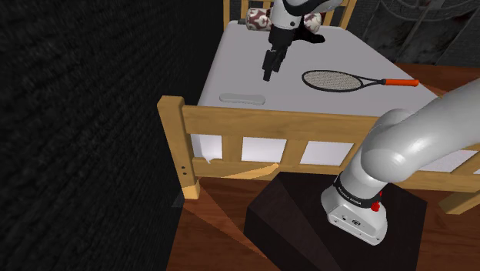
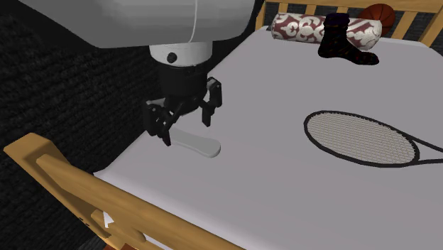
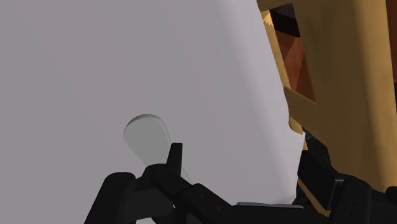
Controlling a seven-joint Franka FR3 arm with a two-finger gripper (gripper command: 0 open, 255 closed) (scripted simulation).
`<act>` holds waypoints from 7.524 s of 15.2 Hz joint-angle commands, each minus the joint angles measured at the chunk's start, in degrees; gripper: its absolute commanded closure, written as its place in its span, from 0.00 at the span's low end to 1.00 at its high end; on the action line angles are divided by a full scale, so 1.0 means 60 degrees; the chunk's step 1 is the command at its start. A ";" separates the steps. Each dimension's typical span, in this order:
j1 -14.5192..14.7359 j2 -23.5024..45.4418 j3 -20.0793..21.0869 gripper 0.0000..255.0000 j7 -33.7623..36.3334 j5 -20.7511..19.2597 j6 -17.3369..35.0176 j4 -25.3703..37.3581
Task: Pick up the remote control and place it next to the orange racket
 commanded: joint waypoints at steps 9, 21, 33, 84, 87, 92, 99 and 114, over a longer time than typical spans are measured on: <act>0.0368 0.3720 -0.0660 0.00 -0.2907 -0.0062 0.1812 0.1520; 0.0351 0.6540 -0.0636 0.00 -0.4642 0.0200 0.3079 0.2853; 0.0336 0.6731 -0.0626 1.00 -0.4675 0.0247 0.3375 0.2744; -0.1690 0.0566 -0.2670 1.00 -0.7433 -0.1928 0.0990 -0.0716; -0.2099 0.0072 -0.3066 1.00 -0.7984 -0.2295 0.0869 -0.1013; -0.2786 -0.0559 -0.3798 1.00 -0.8989 -0.2907 0.0654 -0.1279; -0.3140 -0.0589 -0.4403 1.00 -0.9566 -0.3307 0.1121 -0.1678; -0.2994 0.0648 -0.5169 1.00 -0.9650 -0.3470 0.3476 -0.2810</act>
